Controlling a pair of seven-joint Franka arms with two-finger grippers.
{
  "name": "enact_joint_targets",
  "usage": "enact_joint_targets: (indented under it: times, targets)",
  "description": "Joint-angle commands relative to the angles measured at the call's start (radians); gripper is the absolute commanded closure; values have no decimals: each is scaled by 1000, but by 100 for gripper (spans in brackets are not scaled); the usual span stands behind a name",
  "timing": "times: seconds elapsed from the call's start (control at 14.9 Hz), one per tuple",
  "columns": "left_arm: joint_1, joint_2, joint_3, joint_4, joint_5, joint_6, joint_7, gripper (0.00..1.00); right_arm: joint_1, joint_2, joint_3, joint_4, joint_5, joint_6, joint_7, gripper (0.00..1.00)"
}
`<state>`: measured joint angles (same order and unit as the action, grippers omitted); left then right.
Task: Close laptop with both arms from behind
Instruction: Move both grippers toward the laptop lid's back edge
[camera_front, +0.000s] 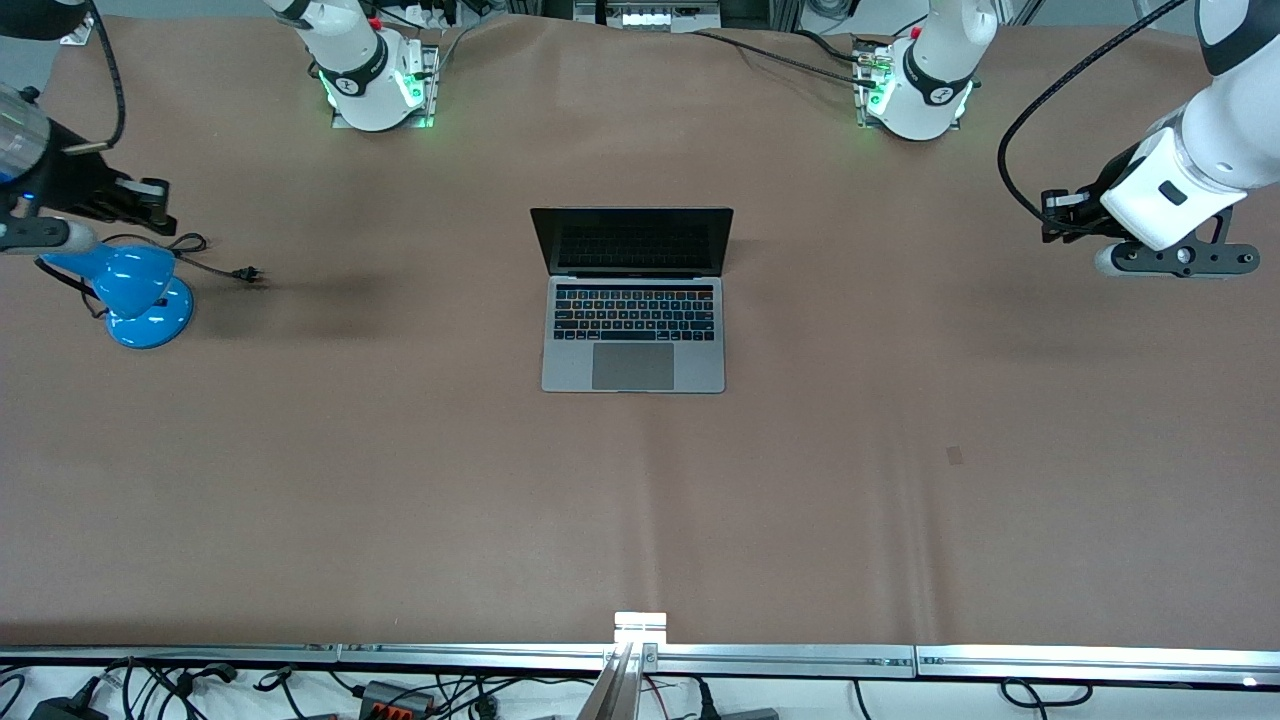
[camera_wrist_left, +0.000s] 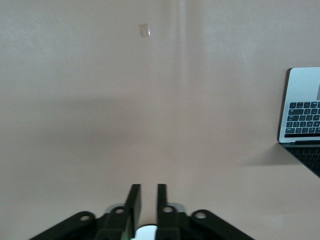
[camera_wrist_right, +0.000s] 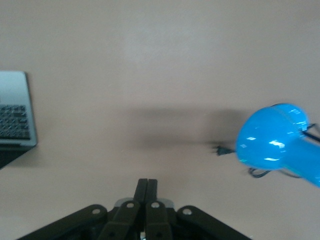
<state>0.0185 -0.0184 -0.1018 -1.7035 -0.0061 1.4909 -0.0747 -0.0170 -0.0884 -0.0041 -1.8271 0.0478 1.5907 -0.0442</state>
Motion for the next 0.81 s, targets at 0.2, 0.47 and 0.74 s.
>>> enact_joint_targets:
  times: [0.2,0.47,0.74]
  targets:
    - [6,6,-12,-13,-76,-50,26,99,121,-4,7,-161,248,-20,12,100]
    - [8,20,-123,-170,-251,66,6,100,279,-4,7,-270,345,43,12,100]
    - [12,-142,-297,-506,-440,317,-25,100,368,-4,7,-307,349,-33,21,100]
